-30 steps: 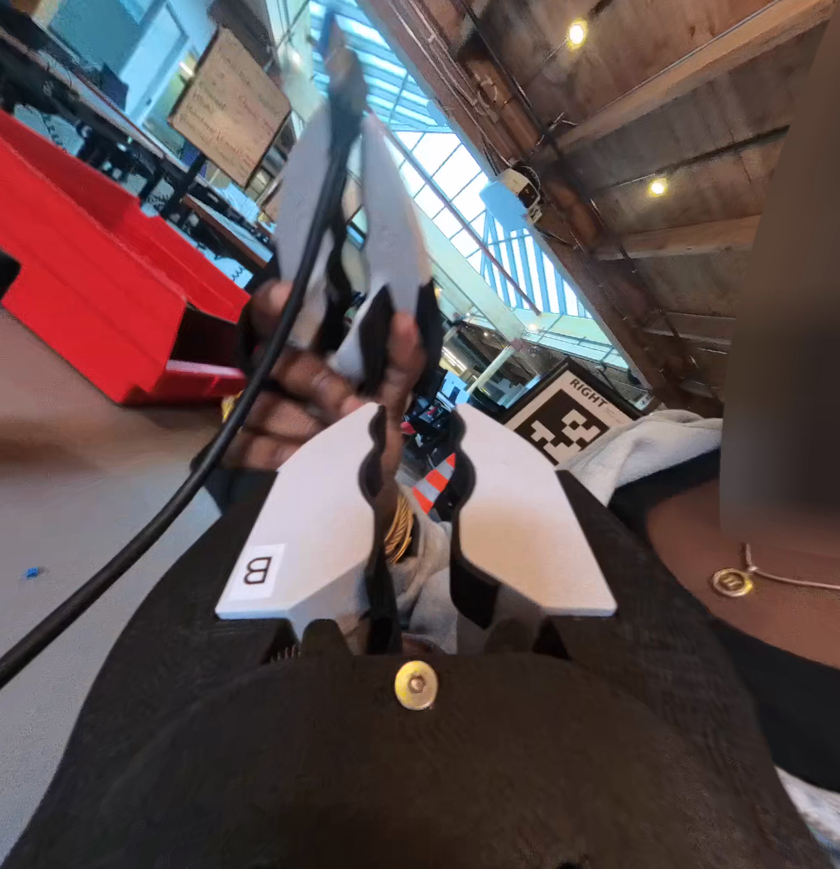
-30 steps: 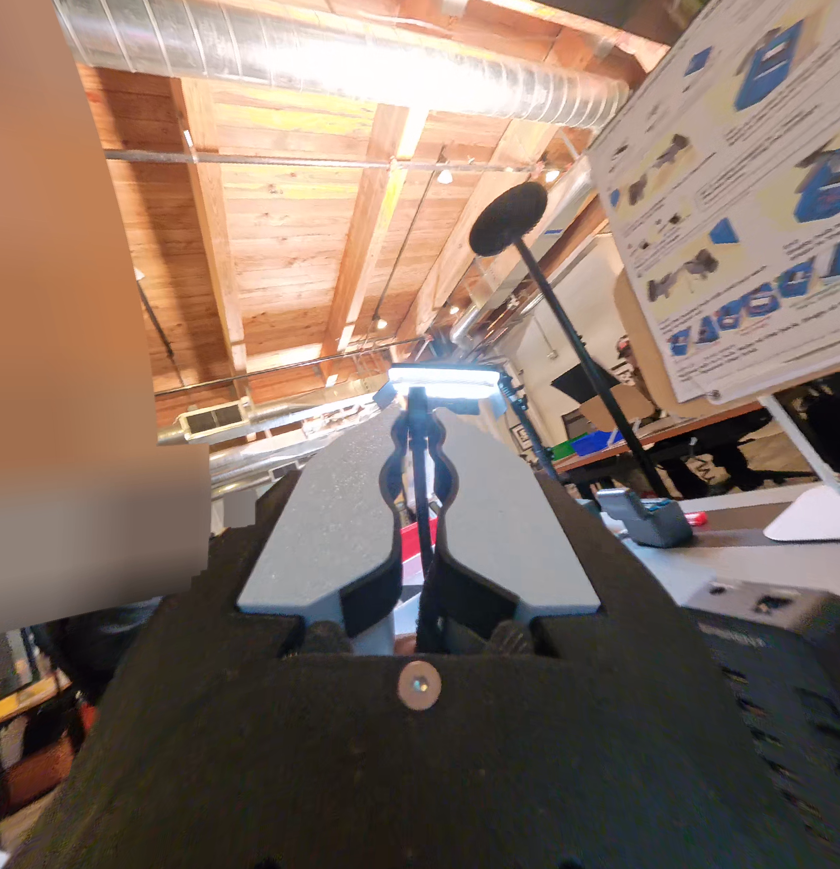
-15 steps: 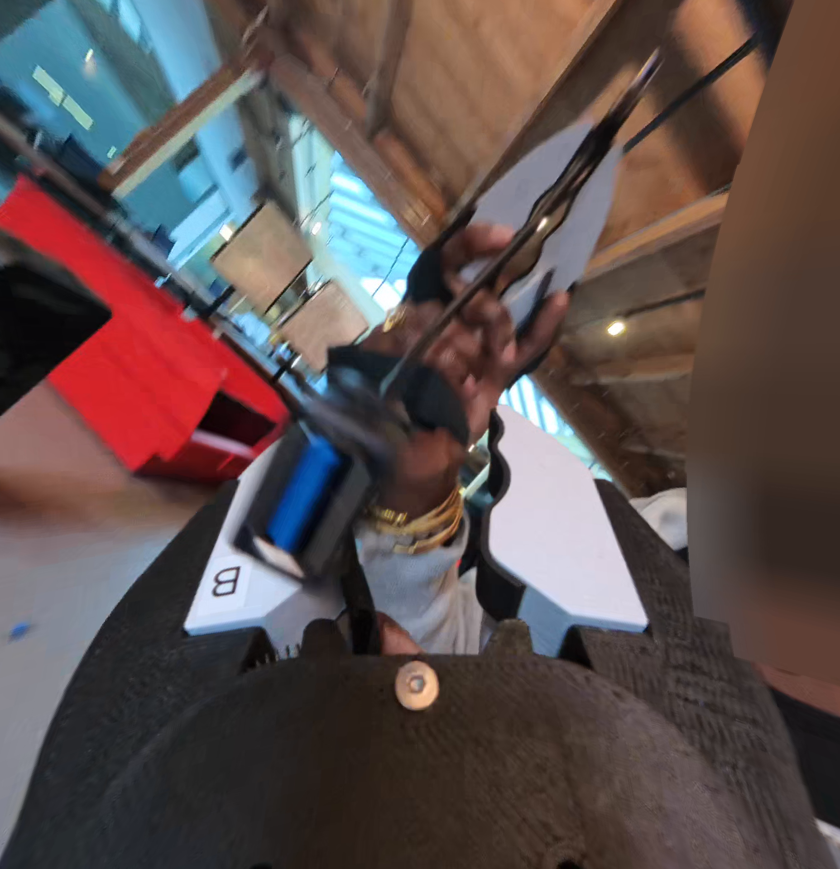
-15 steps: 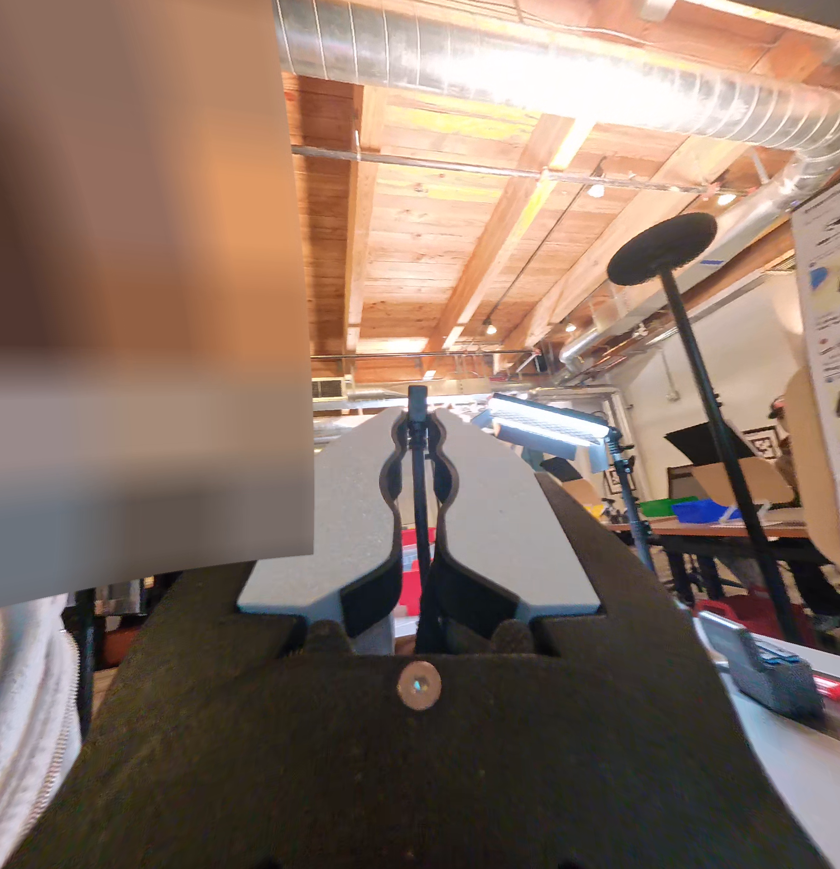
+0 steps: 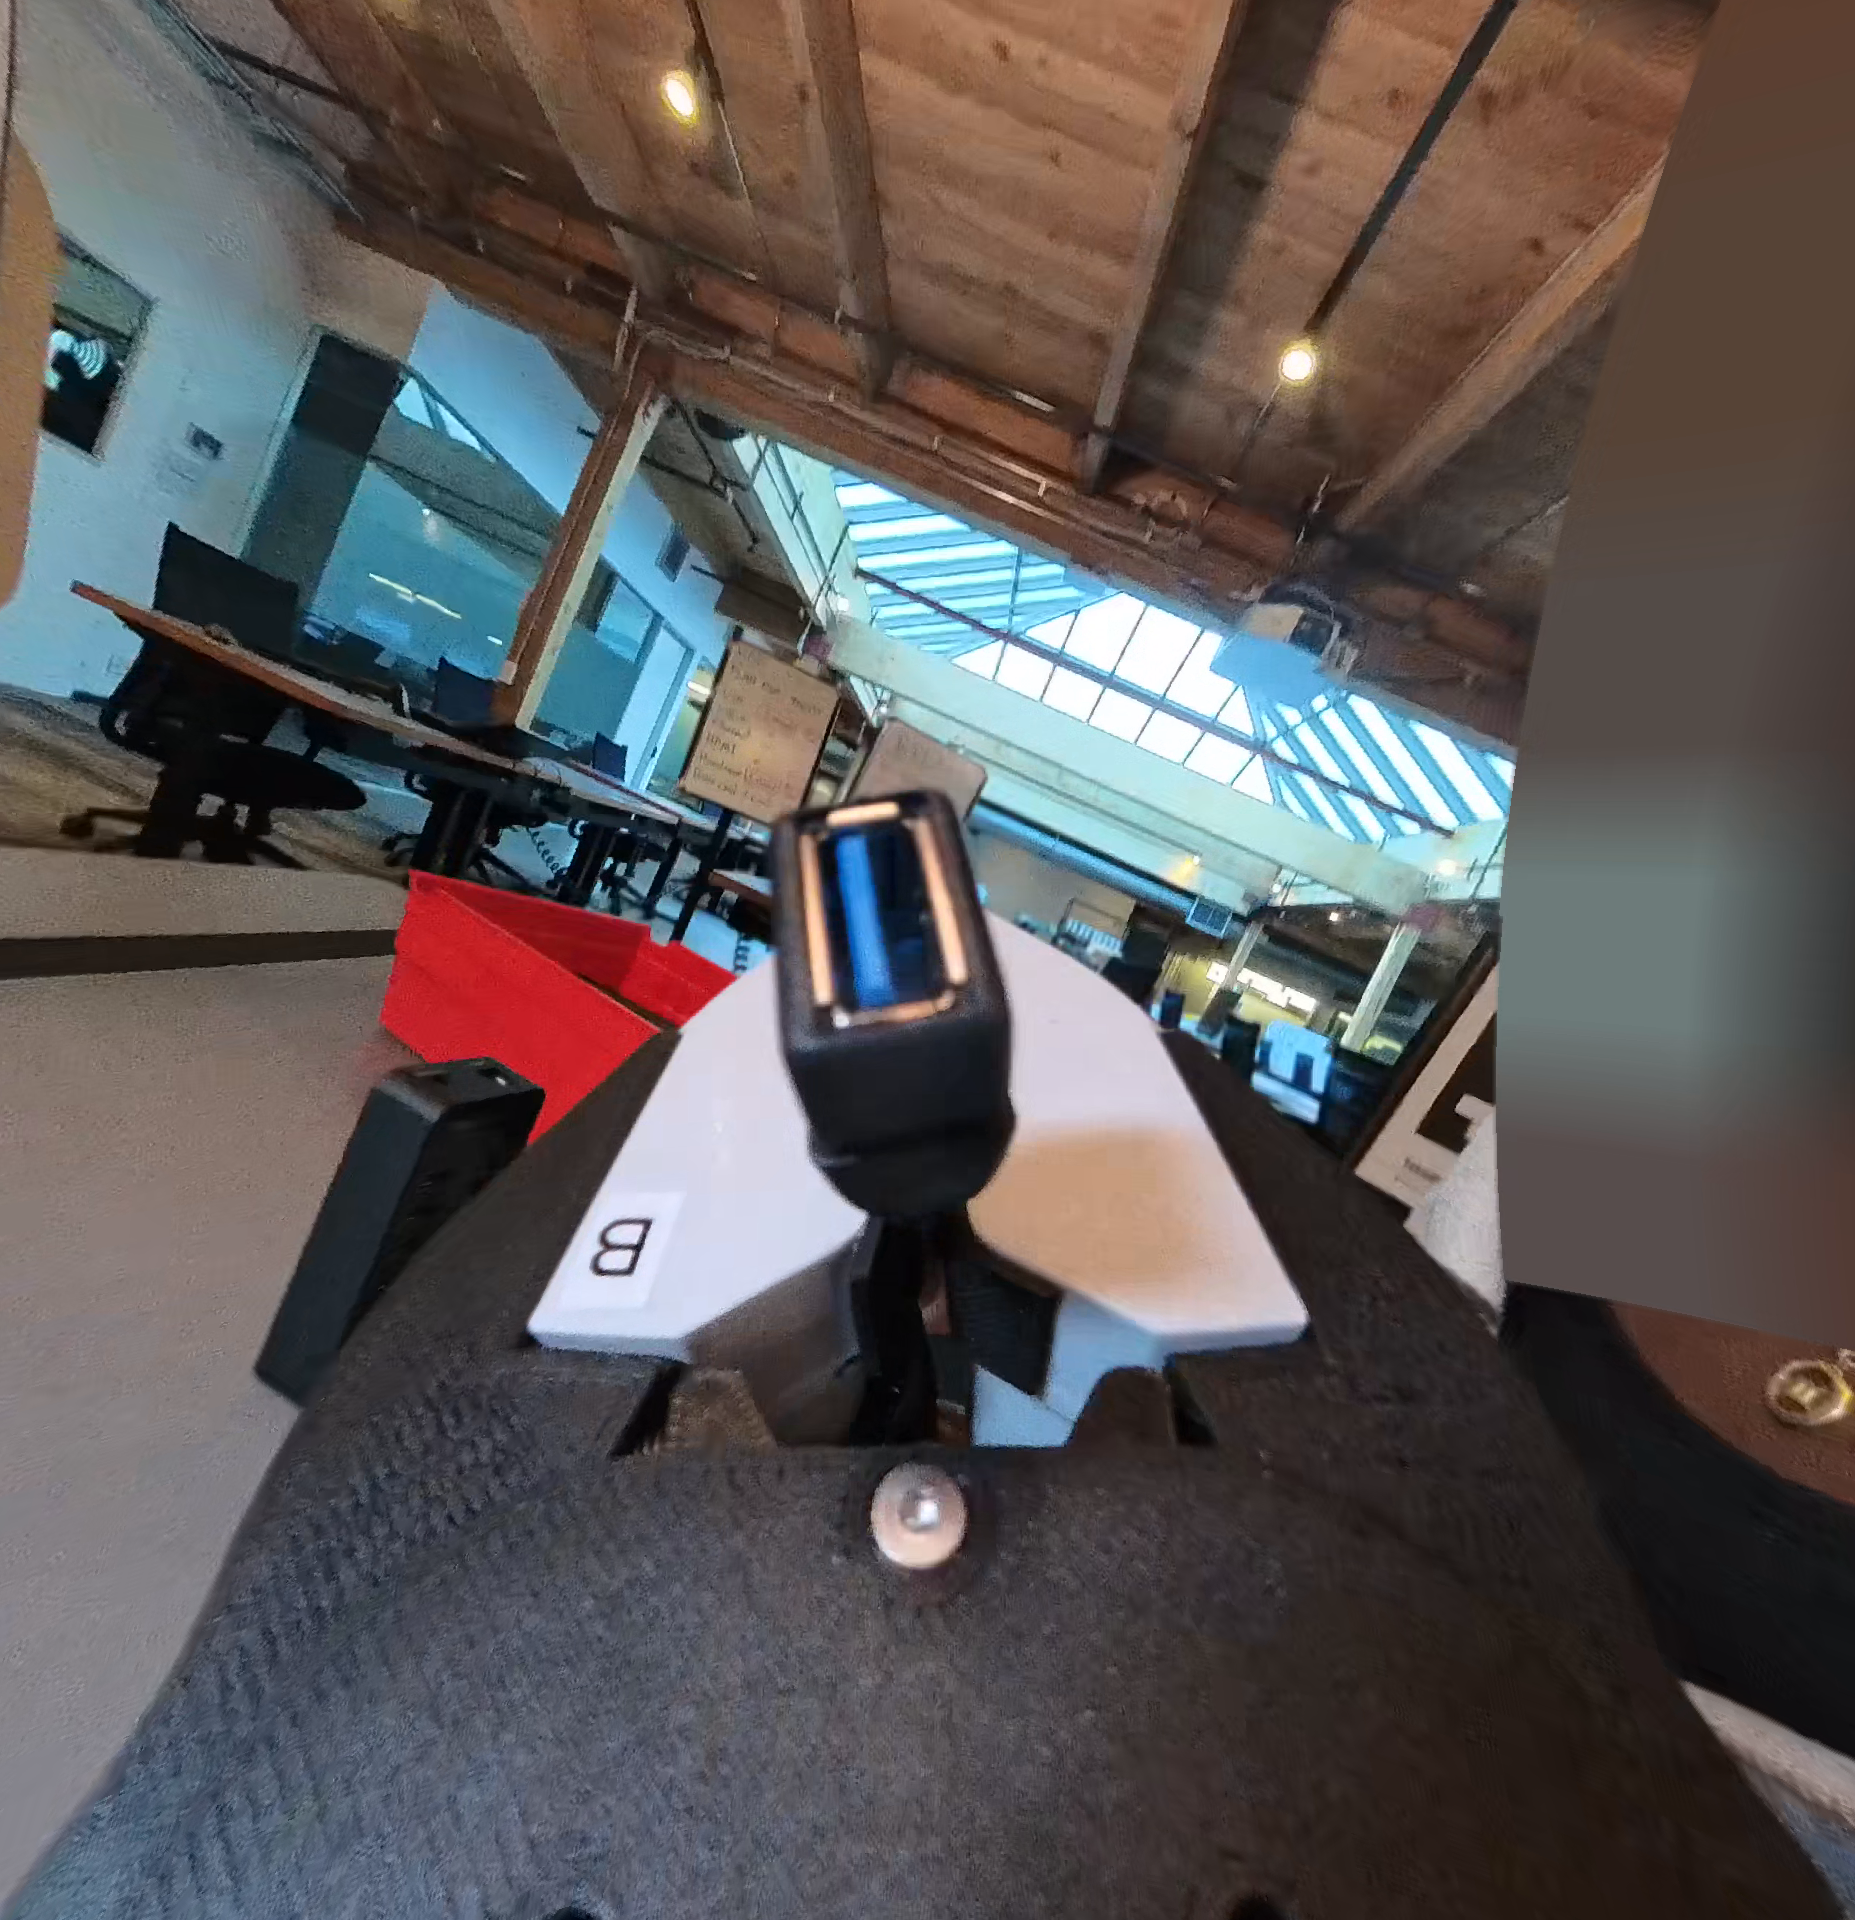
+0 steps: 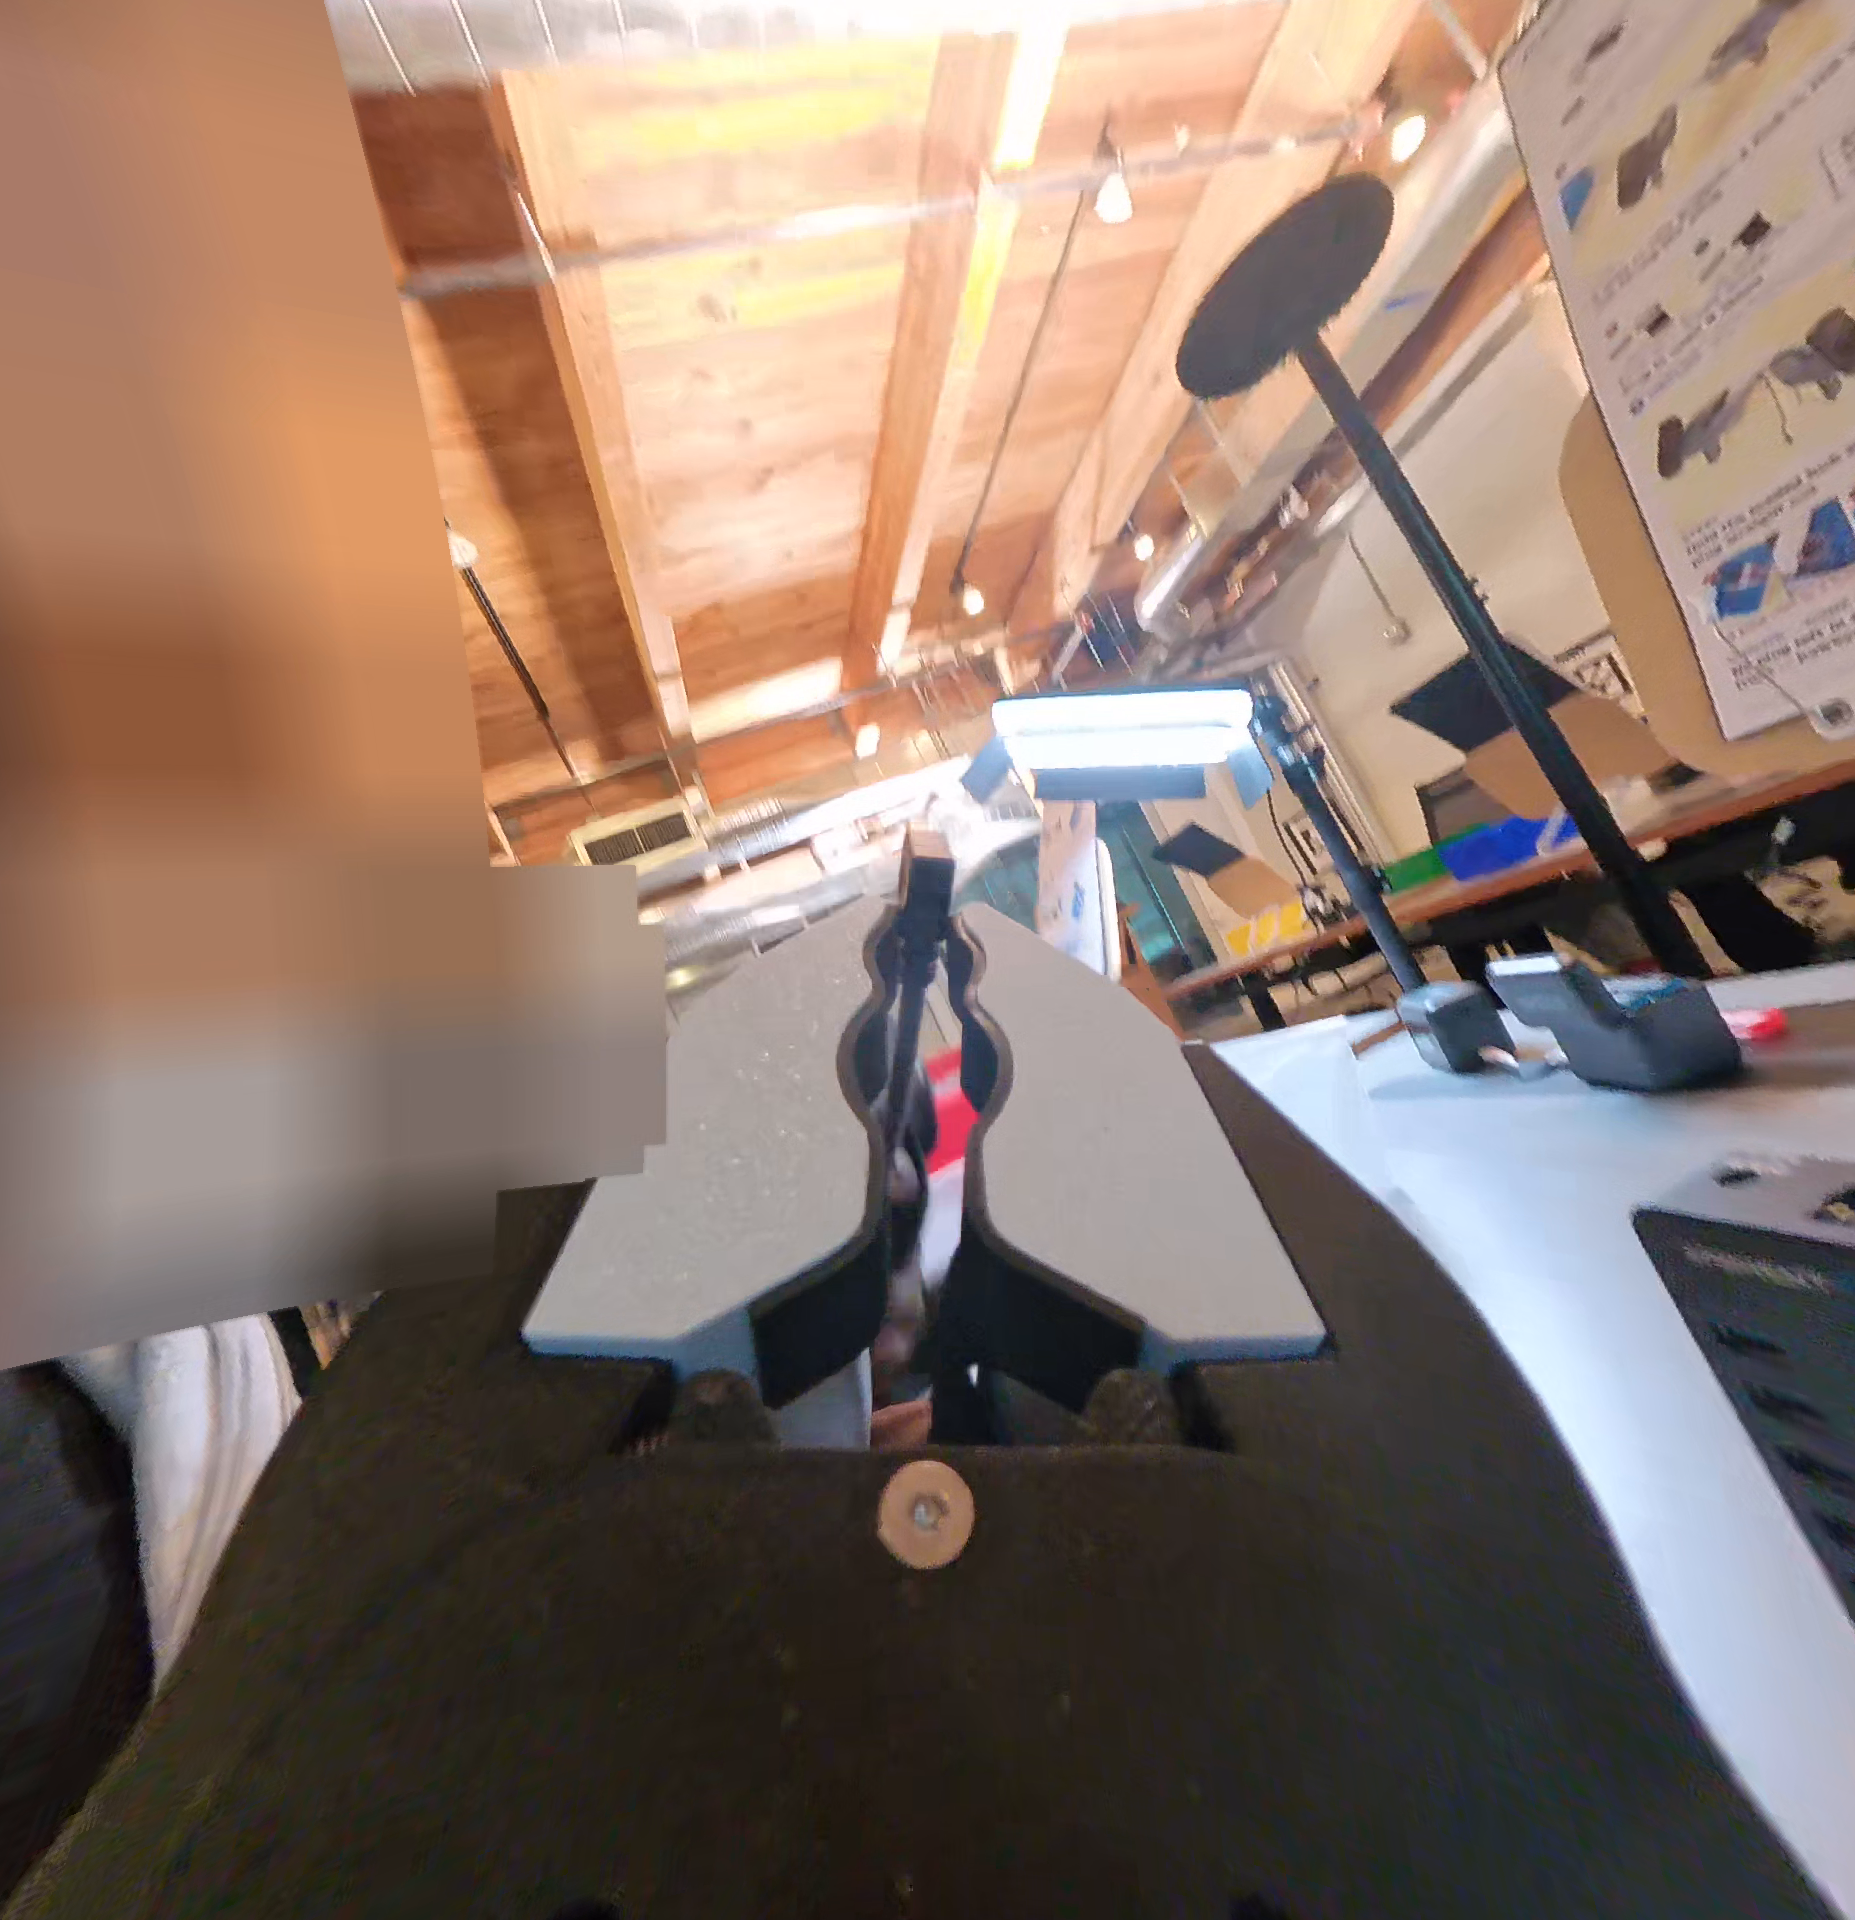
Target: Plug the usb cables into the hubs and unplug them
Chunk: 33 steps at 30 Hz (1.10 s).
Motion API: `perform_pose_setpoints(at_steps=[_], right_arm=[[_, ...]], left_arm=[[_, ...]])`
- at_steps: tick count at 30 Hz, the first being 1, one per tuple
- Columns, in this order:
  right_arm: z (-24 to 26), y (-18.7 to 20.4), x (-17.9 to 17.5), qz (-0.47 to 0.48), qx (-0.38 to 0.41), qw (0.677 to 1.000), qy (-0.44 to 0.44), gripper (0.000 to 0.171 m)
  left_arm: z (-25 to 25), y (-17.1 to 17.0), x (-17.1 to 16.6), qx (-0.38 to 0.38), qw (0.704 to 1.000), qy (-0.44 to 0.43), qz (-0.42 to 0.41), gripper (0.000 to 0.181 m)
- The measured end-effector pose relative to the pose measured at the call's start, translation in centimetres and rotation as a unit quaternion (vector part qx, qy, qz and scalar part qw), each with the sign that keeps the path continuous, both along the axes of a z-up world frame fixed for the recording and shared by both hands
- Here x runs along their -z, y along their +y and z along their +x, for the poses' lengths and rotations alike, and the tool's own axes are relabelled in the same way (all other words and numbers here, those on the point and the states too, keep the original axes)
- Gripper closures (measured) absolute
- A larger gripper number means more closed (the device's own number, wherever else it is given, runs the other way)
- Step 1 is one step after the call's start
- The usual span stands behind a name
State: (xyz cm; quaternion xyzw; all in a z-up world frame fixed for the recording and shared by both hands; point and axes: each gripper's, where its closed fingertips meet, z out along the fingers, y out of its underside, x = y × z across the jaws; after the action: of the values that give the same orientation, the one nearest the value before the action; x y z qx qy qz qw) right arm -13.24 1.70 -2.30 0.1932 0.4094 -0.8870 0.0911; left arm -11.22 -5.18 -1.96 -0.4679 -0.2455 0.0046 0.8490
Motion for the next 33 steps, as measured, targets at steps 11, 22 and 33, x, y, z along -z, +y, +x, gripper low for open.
perform_pose_setpoints(at_steps=[11, 22, 33], right_arm=[[0.6, 1.1, 3.5, 0.442, 0.094, 0.845, 0.286, 0.1], [4.3, -0.8, 8.1, 0.606, -0.297, 0.704, 0.22, 0.135], [1.3, -3.0, 5.2, 0.354, -0.229, 0.905, 0.052, 0.163]], left_arm=[[0.9, -0.1, -0.1, 0.071, 0.945, 0.035, -0.319, 0.181], [1.3, 2.2, 1.3, 0.128, 0.872, 0.068, -0.468, 0.18], [-2.2, -3.9, -9.6, -0.197, 0.957, 0.163, -0.14, 0.116]])
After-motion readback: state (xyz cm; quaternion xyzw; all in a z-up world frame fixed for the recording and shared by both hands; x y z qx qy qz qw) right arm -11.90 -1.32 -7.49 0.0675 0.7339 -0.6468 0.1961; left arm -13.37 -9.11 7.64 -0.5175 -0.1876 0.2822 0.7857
